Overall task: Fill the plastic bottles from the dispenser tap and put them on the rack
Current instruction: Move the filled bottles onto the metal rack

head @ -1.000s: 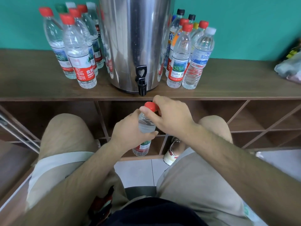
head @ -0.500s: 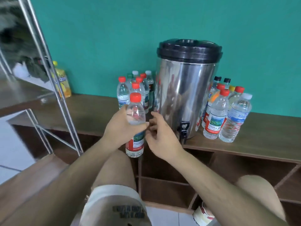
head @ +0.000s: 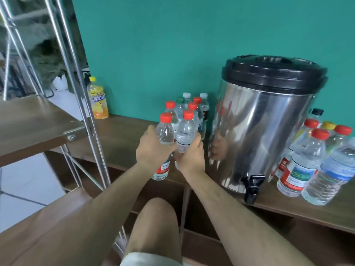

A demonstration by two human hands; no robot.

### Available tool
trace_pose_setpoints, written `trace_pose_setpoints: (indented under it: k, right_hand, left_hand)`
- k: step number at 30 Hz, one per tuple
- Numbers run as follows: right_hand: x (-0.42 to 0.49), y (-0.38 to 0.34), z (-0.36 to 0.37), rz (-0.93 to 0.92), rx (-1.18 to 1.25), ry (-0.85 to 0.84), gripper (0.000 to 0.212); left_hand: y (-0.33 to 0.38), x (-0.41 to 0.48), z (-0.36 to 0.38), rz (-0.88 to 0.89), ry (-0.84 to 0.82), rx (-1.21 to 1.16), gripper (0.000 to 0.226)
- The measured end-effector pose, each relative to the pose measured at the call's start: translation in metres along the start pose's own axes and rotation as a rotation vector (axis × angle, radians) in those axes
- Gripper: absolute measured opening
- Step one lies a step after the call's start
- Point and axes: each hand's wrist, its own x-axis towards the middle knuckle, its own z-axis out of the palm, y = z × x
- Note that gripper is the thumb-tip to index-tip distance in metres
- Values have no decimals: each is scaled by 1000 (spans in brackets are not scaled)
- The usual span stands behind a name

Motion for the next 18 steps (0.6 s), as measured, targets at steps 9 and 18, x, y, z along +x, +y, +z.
trace_pose_setpoints:
  k: [9, 18]
  right_hand:
    - [6, 21, 10, -69, 85, -3, 95]
    - [6, 25, 9, -31, 68, -87, 94]
  left_hand:
    - [-42, 19, 20, 17, 25, -119, 74]
    - [-63, 17, 45, -44, -1, -133, 69]
